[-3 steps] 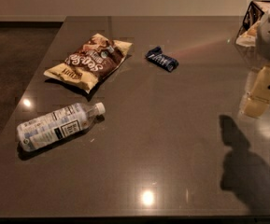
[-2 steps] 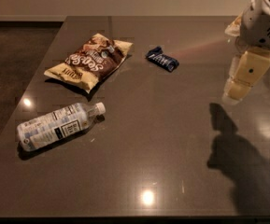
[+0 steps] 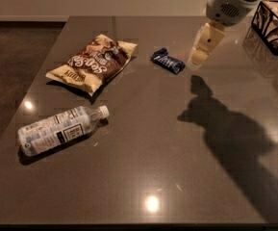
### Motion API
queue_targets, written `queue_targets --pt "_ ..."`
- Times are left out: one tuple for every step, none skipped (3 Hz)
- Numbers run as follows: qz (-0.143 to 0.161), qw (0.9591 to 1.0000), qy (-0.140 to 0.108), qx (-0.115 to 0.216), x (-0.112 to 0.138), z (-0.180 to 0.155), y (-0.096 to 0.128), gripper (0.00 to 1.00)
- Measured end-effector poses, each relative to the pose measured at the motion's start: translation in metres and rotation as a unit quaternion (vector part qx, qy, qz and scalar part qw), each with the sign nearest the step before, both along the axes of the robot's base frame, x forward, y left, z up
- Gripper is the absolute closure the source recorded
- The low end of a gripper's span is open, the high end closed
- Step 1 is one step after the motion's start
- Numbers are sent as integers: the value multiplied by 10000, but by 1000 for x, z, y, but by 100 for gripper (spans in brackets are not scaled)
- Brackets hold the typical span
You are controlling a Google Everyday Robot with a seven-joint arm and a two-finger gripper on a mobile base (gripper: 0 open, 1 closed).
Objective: Move rxbar blueberry near blue plastic bottle
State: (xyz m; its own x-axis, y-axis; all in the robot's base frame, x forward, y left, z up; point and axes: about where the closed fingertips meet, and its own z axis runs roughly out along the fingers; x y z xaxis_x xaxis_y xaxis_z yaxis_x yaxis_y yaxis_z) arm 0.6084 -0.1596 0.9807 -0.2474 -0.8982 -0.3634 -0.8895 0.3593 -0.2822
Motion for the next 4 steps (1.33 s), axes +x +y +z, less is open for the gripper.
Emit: queue_targets --pt "-347 9984 60 446 52 -21 19 0" --pt "-773 9939 355 702 92 -63 41 0" --pt "-995 9907 617 694 102 -96 50 0" --pt "-1209 9865 816 741 115 -123 50 0"
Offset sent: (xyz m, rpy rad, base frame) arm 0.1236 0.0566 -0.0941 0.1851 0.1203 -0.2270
